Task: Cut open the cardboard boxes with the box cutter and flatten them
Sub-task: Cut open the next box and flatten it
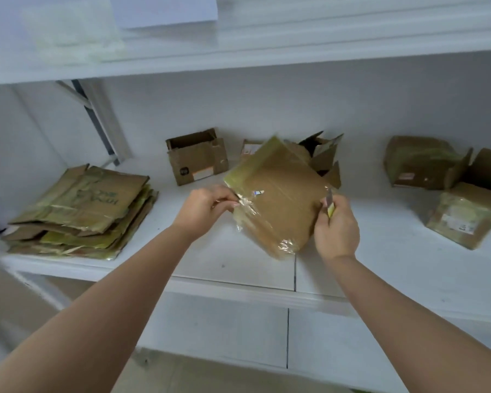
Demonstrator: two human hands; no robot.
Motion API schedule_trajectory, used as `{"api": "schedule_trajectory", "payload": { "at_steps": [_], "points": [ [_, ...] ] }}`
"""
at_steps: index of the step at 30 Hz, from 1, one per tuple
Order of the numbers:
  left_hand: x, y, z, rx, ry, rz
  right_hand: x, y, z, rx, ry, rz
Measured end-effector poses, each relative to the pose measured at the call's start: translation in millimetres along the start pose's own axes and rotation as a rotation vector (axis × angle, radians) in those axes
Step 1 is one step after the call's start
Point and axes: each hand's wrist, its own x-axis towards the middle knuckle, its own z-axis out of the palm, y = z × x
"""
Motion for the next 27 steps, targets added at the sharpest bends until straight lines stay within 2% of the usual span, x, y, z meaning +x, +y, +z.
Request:
{"api": "schedule_trajectory", "payload": {
  "at_steps": [4,7,10,13,16,19,21,24,25,27],
  "points": [
    [-30,-30,-18,0.103,0.057,-0.139,-11,-30,22,-0.018,-0.076,-0.138],
    [-46,-44,-29,0.199,0.107,-0.372,-18,-40,34,-0.038,-0.125,-0.174],
    [-55,-53,-36,0.303,0.013,-0.591,-22,-35,44,-0.073,-0.172,-0.137],
    [-50,-55,-40,0.423,-0.042,-0.703,-23,-25,48,-0.100,-0.209,-0.090],
    [-38,-50,-36,0.388,0.093,-0.628,-21,-17,50,-0.082,-0.245,-0.035],
    [-20,-29,-26,0.298,0.171,-0.393,-18,-10,51,-0.016,-0.275,0.004],
    [-7,-11,-17,0.222,0.023,-0.245,-16,-6,53,0.053,-0.299,0.016],
    [1,-2,5,0.279,-0.399,-0.198,-14,3,57,0.076,-0.333,0.009],
    [3,-5,12,0.330,-0.476,-0.218,-15,6,59,0.086,-0.345,0.023],
    [7,-10,18,0.357,-0.498,-0.251,-14,11,64,0.132,-0.372,0.075]
  ]
}}
